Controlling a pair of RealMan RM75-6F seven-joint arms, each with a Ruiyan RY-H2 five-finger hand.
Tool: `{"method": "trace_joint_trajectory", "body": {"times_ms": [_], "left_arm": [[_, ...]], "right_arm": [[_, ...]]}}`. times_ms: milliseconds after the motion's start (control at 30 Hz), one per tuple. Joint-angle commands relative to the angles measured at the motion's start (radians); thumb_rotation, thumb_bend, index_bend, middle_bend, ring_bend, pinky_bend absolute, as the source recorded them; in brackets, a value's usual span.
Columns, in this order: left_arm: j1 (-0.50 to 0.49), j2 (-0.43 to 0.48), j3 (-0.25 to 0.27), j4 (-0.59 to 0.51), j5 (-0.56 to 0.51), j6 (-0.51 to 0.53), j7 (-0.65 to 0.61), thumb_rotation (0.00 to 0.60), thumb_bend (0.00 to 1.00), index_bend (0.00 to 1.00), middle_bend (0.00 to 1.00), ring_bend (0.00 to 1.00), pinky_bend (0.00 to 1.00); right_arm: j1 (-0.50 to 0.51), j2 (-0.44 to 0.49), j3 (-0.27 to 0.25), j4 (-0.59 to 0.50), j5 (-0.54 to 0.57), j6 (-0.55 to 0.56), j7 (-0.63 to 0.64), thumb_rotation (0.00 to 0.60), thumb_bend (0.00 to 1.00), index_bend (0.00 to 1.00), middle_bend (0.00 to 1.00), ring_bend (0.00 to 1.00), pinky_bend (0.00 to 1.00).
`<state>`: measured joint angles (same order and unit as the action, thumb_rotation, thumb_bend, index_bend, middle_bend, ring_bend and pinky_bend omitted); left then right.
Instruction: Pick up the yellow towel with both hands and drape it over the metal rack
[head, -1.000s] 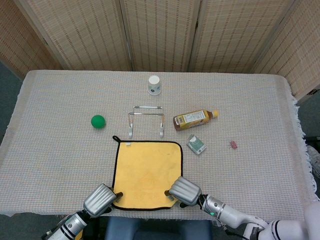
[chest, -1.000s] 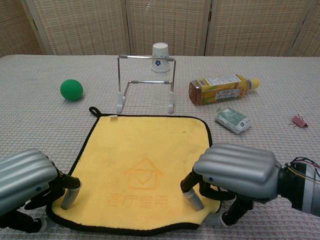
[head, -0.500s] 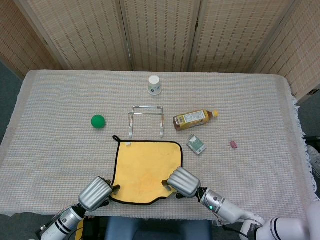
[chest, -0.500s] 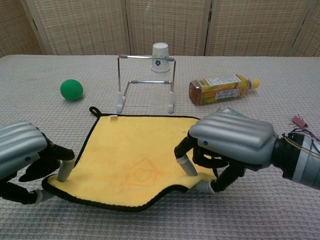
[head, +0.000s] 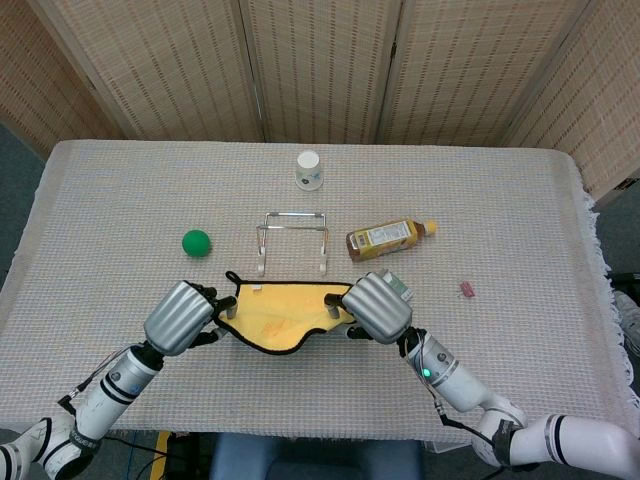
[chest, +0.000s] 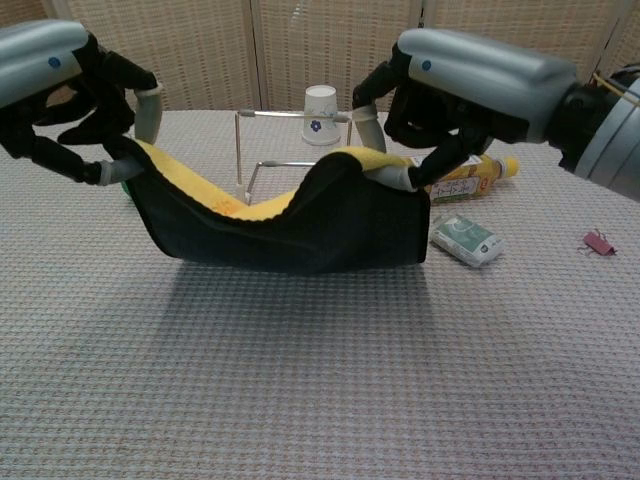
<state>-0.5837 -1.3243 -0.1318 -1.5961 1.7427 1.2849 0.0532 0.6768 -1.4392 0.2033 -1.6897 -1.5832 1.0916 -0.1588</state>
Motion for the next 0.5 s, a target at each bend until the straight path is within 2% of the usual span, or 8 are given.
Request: {"method": "trace_joint_trajectory", "body": {"times_ms": [33, 133, 267, 500], "left_arm": [[-0.053, 0.022, -0.065, 0.016, -0.075, -0.054, -0.041, 0.6, 0.47, 0.69, 0.96, 0.79, 0.93], [-0.089, 0.026, -0.122, 0.024, -0.172, -0.108, -0.04, 0.6, 0.47, 0.69, 0.96, 0.79, 0.93], [-0.134, 0.031, -0.172, 0.042, -0.259, -0.172, -0.065, 0.6, 0.47, 0.69, 0.96, 0.79, 0.93], [-0.215, 0.027, -0.238, 0.095, -0.377, -0.263, -0.074, 0.6, 0.47, 0.69, 0.96, 0.79, 0.93]], "right_arm": [[0.02, 0.008, 0.058, -0.008, 0.053, 0.02, -0.032, 0.6, 0.51, 0.7, 0.97, 1.0, 1.0], [0.042, 0.01, 0.105, 0.004, 0.107, 0.017, -0.081, 0.6, 0.51, 0.7, 0.97, 1.0, 1.0], [0.072, 0.003, 0.151, 0.031, 0.162, 0.011, -0.11, 0.6, 0.51, 0.7, 0.97, 1.0, 1.0], [0.135, -0.025, 0.206, 0.103, 0.247, -0.011, -0.149, 0.6, 0.51, 0.7, 0.96, 1.0, 1.0]]}}
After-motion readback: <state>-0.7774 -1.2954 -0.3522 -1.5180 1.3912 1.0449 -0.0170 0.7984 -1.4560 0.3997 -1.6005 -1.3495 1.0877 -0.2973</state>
